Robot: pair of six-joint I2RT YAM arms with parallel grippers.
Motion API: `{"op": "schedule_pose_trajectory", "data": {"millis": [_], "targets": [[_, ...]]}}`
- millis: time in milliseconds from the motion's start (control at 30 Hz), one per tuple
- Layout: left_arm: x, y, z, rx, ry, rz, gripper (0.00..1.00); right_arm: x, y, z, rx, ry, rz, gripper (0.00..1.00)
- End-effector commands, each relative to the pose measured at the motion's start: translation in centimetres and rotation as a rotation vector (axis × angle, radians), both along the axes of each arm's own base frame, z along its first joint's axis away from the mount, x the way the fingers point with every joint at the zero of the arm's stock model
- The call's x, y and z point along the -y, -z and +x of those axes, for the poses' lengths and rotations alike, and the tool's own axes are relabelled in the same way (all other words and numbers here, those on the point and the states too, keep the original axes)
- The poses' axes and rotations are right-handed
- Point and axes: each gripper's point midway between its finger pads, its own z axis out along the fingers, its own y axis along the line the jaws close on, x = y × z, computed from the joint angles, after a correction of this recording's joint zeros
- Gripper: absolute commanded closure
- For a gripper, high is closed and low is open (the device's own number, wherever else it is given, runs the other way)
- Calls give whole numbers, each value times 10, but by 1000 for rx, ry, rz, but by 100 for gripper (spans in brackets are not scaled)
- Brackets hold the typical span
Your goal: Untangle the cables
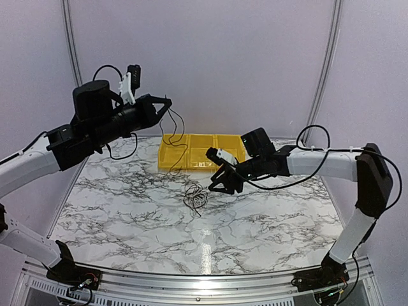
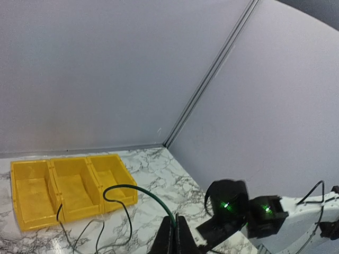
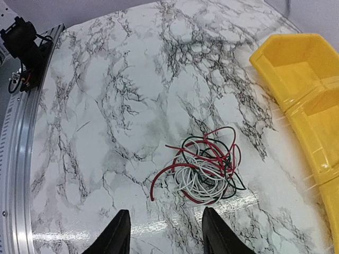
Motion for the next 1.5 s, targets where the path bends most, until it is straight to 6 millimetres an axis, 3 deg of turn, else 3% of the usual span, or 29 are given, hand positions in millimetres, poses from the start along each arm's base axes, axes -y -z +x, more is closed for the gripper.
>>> {"op": "schedule_pose_trajectory", "data": {"millis": [0,233,433,567,733,833,900,1000,1133,1333,1467], "targets": [[19,26,-4,12,84,35,100,18,-30,-11,0,-65,16,51],[52,82,-6,-46,225,140,100,18,-76,19,11,-7,79,43],[77,98,-12,-91,345,156,100,3,-109,31,-6,-22,152,35],[86,95,-13,-93,381,149,100,-2,-110,36,-39,-20,164,33],[91,86,-13,-82,398,143,100,0,-94,51,-64,43,133,35],[92,83,-14,-82,407,146,100,5,-84,62,-70,93,112,42],[93,84,-14,-87,410,150,100,10,-82,67,-92,105,123,62],[91,86,-13,-91,397,156,100,18,-83,77,-131,119,156,100],[80,90,-7,-102,326,178,100,48,-78,109,-83,255,123,100],[50,80,2,-38,181,205,100,108,-64,152,-55,492,63,100],[47,71,13,0,136,239,100,119,-67,158,-30,495,53,98]]}}
